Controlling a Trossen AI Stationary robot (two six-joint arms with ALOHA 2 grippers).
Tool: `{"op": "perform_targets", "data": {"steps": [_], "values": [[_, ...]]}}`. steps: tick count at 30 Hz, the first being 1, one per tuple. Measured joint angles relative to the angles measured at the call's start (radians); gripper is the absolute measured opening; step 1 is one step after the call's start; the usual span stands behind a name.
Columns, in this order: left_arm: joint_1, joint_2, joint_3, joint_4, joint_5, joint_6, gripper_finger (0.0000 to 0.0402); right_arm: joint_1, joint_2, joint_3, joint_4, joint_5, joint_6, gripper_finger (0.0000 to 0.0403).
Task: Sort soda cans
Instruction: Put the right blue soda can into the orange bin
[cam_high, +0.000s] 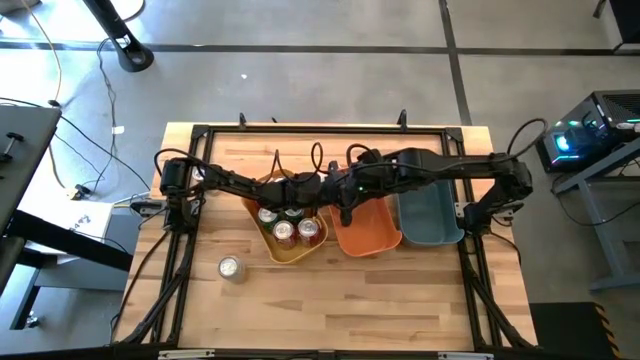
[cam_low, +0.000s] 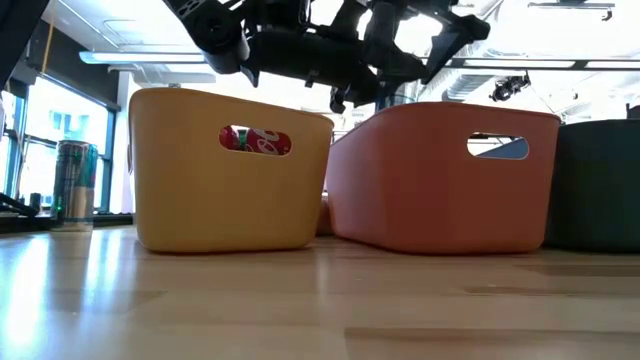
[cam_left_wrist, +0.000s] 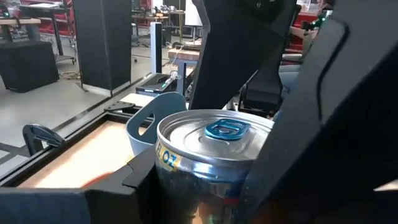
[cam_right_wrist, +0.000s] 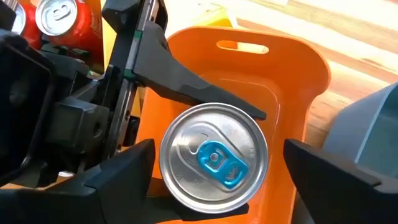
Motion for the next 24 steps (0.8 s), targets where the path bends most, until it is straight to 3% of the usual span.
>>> {"op": "perform_targets", "data": {"steps": [16, 22, 24], "values": [[-0.004, -0.005, 0.000, 0.010, -0.004, 0.011, 0.0210, -0.013, 0.007, 0.000, -0.010, 0.010, 0.055, 0.0301], [-0.005, -0.005, 0.000, 0.006, -0.003, 0.049, 0.0213, -0.013, 0.016, 0.000, 0.012, 0.007, 0.031, 0.0225], [-0.004, -0.005, 0.000, 0.007, 0.003, 0.050, 0.0235, -0.013, 0.014, 0.000, 0.012, 0.013, 0.026, 0.0209]]}}
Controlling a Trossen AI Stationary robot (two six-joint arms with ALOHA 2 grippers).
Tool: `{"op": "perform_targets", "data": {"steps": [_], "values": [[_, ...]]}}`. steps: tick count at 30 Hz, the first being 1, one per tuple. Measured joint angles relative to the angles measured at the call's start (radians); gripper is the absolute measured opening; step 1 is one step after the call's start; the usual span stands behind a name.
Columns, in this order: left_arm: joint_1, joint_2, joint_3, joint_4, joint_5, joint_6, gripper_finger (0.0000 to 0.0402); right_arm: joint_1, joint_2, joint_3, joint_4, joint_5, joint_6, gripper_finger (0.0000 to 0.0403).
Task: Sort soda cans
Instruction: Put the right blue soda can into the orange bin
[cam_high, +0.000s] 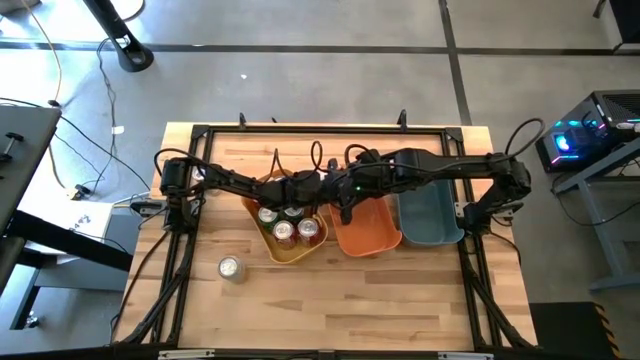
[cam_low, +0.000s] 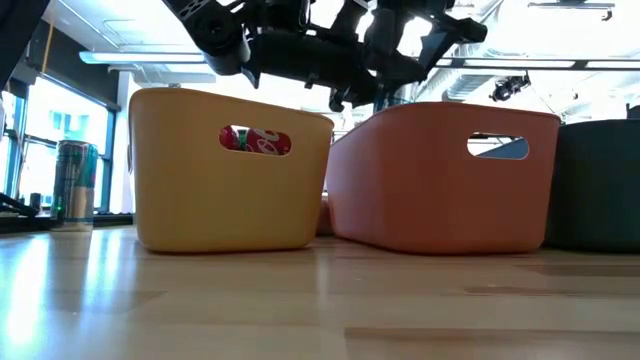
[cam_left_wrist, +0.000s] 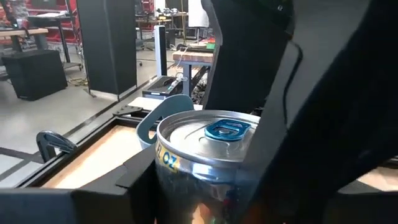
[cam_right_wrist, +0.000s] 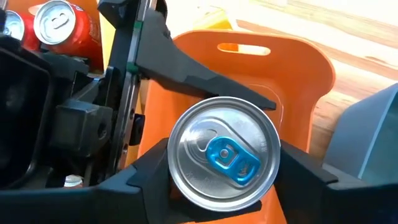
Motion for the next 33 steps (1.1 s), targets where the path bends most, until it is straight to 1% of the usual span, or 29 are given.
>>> {"op": "perform_targets", "data": {"steps": [3, 5, 8, 11, 14, 20, 24, 28, 30, 33], "values": [[0.000, -0.005, 0.002, 0.012, 0.020, 0.005, 0.0280, 0.001, -0.009, -0.002, -0.026, -0.010, -0.041, 0.0209], [0.000, -0.006, 0.003, 0.011, 0.028, 0.007, 0.0304, 0.004, -0.018, -0.003, -0.055, -0.010, -0.042, 0.0209], [0.000, -0.022, 0.004, -0.022, 0.029, 0.006, 0.0321, 0.009, -0.038, -0.004, -0.122, 0.008, -0.037, 0.0209], [-0.001, -0.053, 0.004, -0.064, 0.028, 0.035, 0.0324, 0.009, -0.072, -0.004, -0.175, 0.020, -0.028, 0.0209], [-0.001, -0.091, 0.004, -0.152, 0.027, 0.064, 0.0324, 0.009, -0.108, -0.004, -0.201, 0.036, -0.027, 0.0209], [0.012, -0.223, 0.004, -0.430, 0.023, 0.052, 0.0325, 0.009, -0.140, -0.003, -0.195, 0.068, -0.037, 0.0209], [0.022, -0.339, 0.003, -0.623, 0.033, 0.009, 0.0325, 0.013, -0.125, -0.003, -0.181, 0.069, -0.095, 0.0209], [0.033, -0.437, 0.002, -0.673, 0.054, -0.012, 0.0325, 0.016, -0.096, -0.006, -0.163, 0.067, -0.188, 0.0209], [0.036, -0.483, 0.001, -0.677, 0.052, -0.016, 0.0325, 0.016, -0.094, -0.038, -0.104, 0.061, -0.223, 0.0209], [0.039, -0.546, 0.001, -0.676, 0.046, -0.016, 0.0325, 0.013, -0.093, -0.112, -0.009, 0.013, -0.270, 0.0209]]}}
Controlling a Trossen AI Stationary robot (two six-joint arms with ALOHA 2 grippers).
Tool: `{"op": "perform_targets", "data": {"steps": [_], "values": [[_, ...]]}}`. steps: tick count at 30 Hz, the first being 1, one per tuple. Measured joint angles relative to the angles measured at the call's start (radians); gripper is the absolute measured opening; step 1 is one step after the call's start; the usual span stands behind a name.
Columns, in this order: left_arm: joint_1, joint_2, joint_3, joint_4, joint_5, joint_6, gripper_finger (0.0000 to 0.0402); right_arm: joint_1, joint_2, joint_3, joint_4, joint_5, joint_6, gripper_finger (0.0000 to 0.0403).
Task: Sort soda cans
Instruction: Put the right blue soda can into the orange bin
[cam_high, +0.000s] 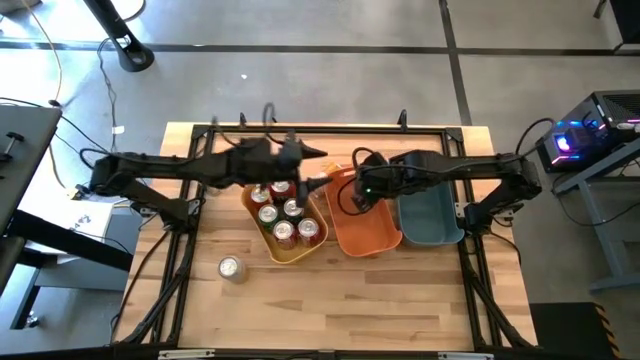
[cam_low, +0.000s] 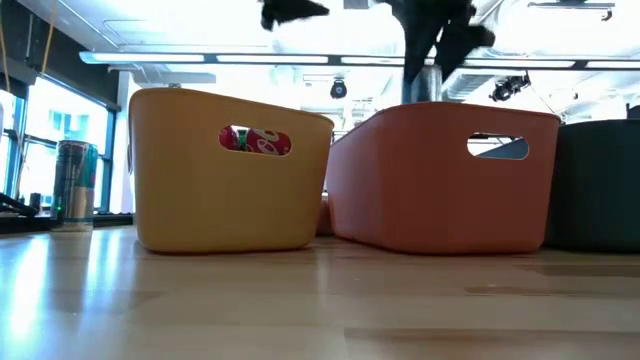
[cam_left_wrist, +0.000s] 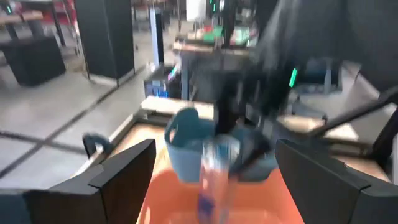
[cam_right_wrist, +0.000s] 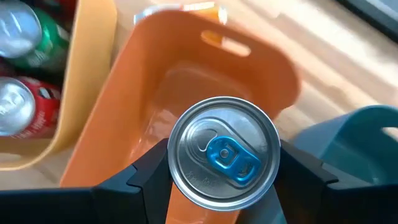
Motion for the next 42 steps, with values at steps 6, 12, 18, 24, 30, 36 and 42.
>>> {"op": "perform_targets", "data": {"steps": [6, 12, 18, 24, 30, 36, 42], "values": [[0.000, -0.102, 0.000, 0.003, 0.000, 0.016, 0.0326, -0.008, 0.001, -0.110, 0.037, 0.033, 0.001, 0.0209], [0.000, -0.137, 0.000, -0.003, -0.009, 0.014, 0.0326, -0.014, 0.000, -0.238, 0.190, 0.045, -0.018, 0.0209], [-0.003, -0.148, -0.001, -0.010, -0.010, -0.019, 0.0326, -0.042, 0.000, -0.320, 0.259, 0.053, -0.019, 0.0209], [-0.003, -0.149, -0.001, -0.004, -0.029, -0.035, 0.0326, -0.048, 0.000, -0.333, 0.296, 0.043, -0.033, 0.0209], [-0.003, -0.149, -0.001, -0.005, -0.053, -0.036, 0.0326, -0.052, 0.000, -0.333, 0.297, -0.056, -0.027, 0.0264], [-0.001, -0.150, -0.001, -0.005, -0.062, -0.022, 0.0326, -0.057, 0.000, -0.314, 0.287, -0.050, -0.012, 0.0321], [0.014, -0.222, -0.002, -0.051, -0.077, 0.018, 0.0326, -0.059, 0.000, -0.237, 0.211, -0.046, -0.041, 0.0324]]}}
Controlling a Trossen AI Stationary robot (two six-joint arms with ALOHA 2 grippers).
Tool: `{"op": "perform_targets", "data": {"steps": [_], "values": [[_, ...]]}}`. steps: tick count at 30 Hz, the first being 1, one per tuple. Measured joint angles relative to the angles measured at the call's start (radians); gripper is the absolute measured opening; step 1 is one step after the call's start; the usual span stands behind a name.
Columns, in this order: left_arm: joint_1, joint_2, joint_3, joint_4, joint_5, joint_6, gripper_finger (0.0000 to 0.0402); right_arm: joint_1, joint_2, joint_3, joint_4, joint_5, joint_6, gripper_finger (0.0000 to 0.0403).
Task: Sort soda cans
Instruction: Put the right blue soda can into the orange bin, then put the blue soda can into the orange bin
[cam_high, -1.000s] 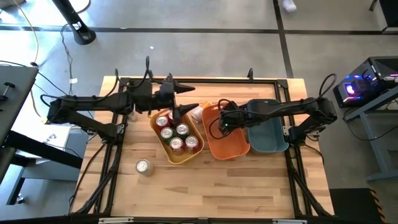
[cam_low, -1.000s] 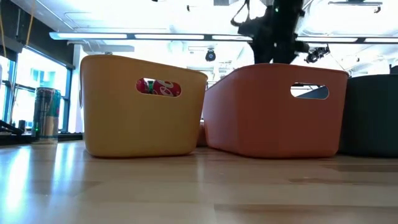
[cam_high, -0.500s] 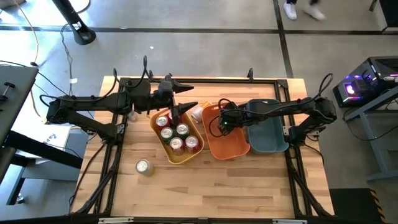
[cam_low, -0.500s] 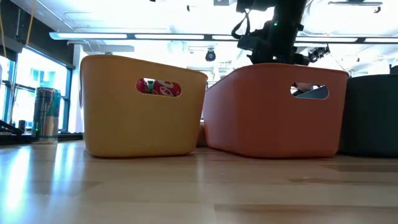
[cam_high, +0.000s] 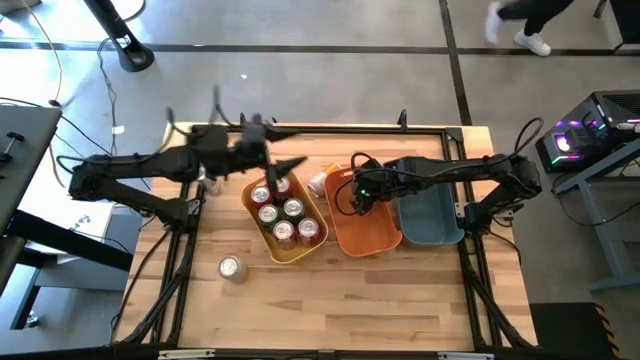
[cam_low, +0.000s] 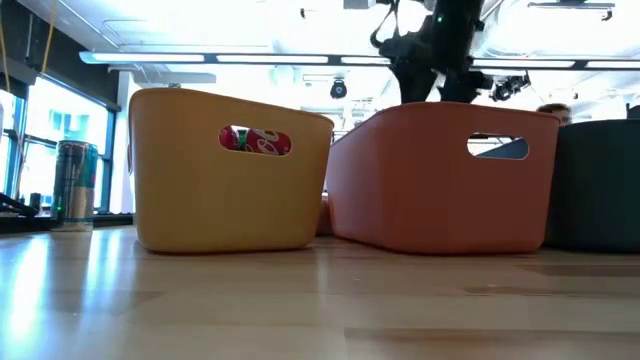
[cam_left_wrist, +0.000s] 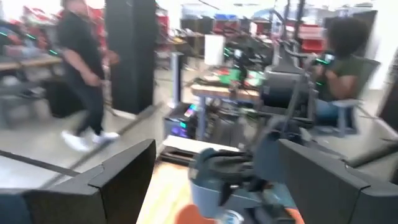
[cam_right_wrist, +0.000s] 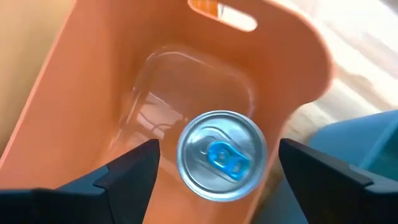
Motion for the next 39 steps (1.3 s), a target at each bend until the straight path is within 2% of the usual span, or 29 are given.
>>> {"op": "perform_targets", "data": {"steps": [4, 10, 16, 19, 21, 23, 26, 30, 35, 37, 39], "values": [[0.027, -0.096, 0.000, -0.075, -0.070, 0.040, 0.0326, 0.000, 0.000, 0.070, -0.091, 0.019, -0.038, 0.0324], [0.061, -0.232, 0.000, -0.227, -0.080, 0.016, 0.0326, 0.019, 0.000, 0.159, -0.172, -0.030, -0.069, 0.0325], [0.048, -0.368, 0.000, -0.482, -0.158, -0.111, 0.0326, 0.103, 0.000, 0.287, -0.304, 0.068, -0.054, 0.0326], [0.045, -0.397, 0.007, -0.635, -0.227, -0.296, 0.0326, 0.119, 0.000, 0.347, -0.364, 0.139, -0.022, 0.0326], [0.062, -0.380, 0.032, -0.816, -0.227, -0.470, 0.0325, 0.120, 0.000, 0.378, -0.387, 0.184, 0.010, 0.0326], [0.088, -0.328, 0.061, -1.009, -0.197, -0.548, 0.0323, 0.120, 0.000, 0.395, -0.395, 0.228, 0.034, 0.0326], [0.115, -0.211, 0.083, -1.270, -0.145, -0.571, 0.0319, 0.110, 0.000, 0.402, -0.392, 0.273, 0.039, 0.0326], [0.146, -0.055, 0.083, -1.577, -0.168, -0.553, 0.0316, 0.083, 0.000, 0.383, -0.382, 0.280, 0.023, 0.0326], [0.183, 0.005, 0.069, -1.538, -0.206, -0.529, 0.0314, 0.062, 0.000, 0.352, -0.348, 0.273, 0.005, 0.0326], [0.225, 0.032, 0.068, -1.574, -0.258, -0.539, 0.0314, 0.059, 0.000, 0.336, -0.315, 0.250, -0.016, 0.0326], [0.276, 0.040, 0.053, -1.547, -0.259, -0.531, 0.0314, 0.059, 0.000, 0.313, -0.262, 0.244, -0.041, 0.0326]]}}
